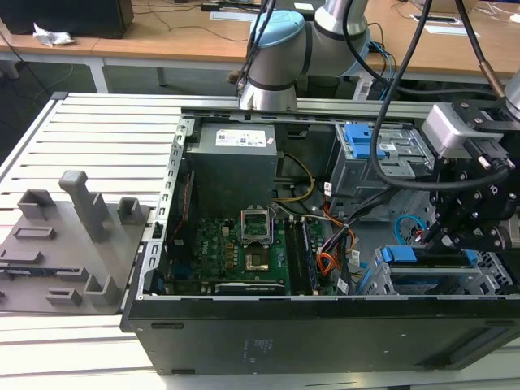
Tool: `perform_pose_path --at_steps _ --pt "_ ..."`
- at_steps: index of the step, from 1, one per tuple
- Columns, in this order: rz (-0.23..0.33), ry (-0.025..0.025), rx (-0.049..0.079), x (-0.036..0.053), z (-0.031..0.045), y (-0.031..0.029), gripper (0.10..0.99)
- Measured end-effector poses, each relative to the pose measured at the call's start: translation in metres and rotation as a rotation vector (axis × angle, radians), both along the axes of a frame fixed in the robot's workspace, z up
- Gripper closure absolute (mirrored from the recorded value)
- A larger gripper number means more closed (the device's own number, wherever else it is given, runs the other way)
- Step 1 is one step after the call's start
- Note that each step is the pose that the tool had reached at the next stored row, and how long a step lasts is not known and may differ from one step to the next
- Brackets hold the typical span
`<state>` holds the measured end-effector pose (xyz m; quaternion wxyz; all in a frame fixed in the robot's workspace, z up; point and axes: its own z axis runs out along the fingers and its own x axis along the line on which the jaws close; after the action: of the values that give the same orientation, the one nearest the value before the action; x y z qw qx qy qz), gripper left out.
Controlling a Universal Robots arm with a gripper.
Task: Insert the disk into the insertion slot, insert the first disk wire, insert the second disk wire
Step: 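Insert the second disk wire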
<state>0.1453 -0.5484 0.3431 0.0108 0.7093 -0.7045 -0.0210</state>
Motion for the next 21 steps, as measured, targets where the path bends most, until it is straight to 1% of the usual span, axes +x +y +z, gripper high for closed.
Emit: perform_pose_path --at_steps 5,8,12,13,14,15,16,17,18,19,20,21 --pt "0.0 0.0 0.0 0.0 -0.0021 -0.001 0.925" --pt "0.0 -0.0001 -0.001 0.0 -0.0054 -0.0012 0.925" --pt "0.0 0.0 0.001 0.0 -0.0065 -0.0012 0.914" --pt "0.0 0.0 0.0 0.0 -0.0058 -0.0012 0.847" --pt "0.0 0.0 0.001 0.0 -0.0031 -0.0013 0.847" --pt "0.0 0.0 0.0 0.0 0.0016 -0.0013 0.847" --pt "0.0 0.0 0.0 0.0 0.0115 -0.0012 0.847" --pt "0.0 0.0001 0.0 0.0 0.0249 -0.0012 0.847" --pt "0.0 0.0 0.0 0.0 0.0304 -0.001 0.847" --pt "0.0 0.0 -0.001 0.0 0.039 -0.0008 0.859" --pt "0.0 0.0 -0.001 0.0 0.045 -0.0008 0.98" --pt "0.0 0.0 0.0 0.0 0.0455 -0.0008 0.98"
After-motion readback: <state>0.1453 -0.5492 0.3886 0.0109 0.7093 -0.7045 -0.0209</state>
